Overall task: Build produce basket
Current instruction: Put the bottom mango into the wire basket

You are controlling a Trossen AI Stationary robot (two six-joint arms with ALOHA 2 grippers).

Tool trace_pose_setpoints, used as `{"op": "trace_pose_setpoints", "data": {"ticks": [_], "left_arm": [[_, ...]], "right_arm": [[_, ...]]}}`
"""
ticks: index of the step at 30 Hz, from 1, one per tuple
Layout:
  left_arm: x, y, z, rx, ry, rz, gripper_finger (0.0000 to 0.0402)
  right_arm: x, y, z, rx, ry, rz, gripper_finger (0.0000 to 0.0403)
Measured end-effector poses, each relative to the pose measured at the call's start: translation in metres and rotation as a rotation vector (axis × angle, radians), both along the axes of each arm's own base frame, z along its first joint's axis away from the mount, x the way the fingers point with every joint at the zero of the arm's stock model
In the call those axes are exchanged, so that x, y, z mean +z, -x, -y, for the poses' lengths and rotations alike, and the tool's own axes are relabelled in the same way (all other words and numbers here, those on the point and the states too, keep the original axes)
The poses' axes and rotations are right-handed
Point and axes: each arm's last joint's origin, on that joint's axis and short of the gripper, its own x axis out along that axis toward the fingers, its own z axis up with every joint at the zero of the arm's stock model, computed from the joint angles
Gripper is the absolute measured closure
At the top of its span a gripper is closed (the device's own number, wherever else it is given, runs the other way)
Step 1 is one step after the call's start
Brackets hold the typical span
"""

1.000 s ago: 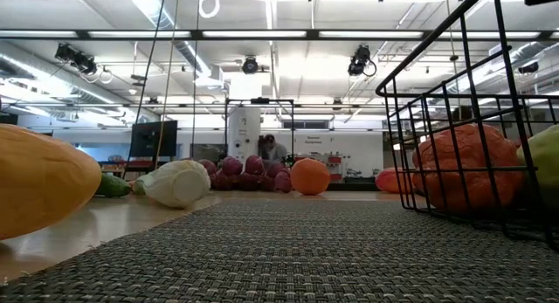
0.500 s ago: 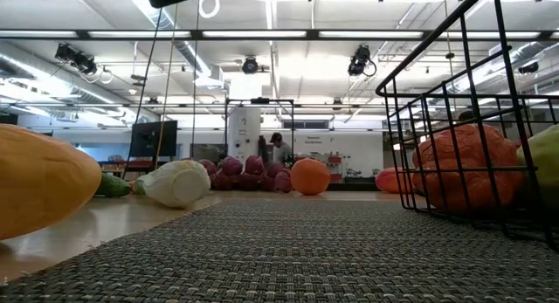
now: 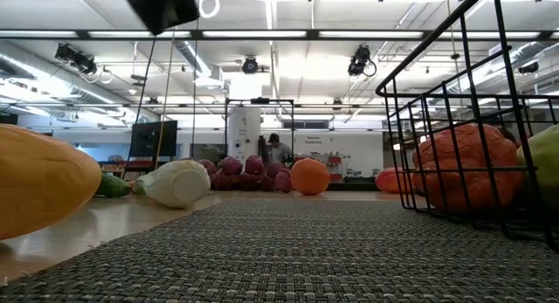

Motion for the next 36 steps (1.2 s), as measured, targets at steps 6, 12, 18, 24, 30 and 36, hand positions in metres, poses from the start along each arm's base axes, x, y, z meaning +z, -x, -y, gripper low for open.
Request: {"op": "trace_pose_setpoints", "data": {"ticks": [6,12,18,24,30,36], "left_arm": [[-0.005,0.013,-0.006,-0.224,-0.135,-0.081,0.0138],[-0.007,0.016,-0.010,-0.339,-0.252,-0.080,0.0138],[-0.006,0.011,-0.011,-0.160,-0.196,-0.067,0.0138],[-0.004,0.008,-0.009,-0.064,-0.152,-0.058,0.0138],[-0.003,0.006,-0.008,0.141,-0.071,-0.078,0.0139],[0.002,-0.006,-0.002,0.331,0.074,-0.007,0.0142]], "right_arm": [[0.000,-0.002,0.004,-0.137,-0.034,0.002,0.0210],[0.000,-0.002,0.004,-0.234,-0.139,-0.042,0.0210],[0.001,-0.004,0.007,-0.396,-0.165,-0.001,0.0210],[0.001,-0.004,0.007,-0.402,-0.153,0.009,0.0210],[0.002,-0.005,0.009,-0.388,-0.069,0.059,0.0210],[0.004,-0.006,0.005,-0.280,-0.029,0.091,0.0210]]}}
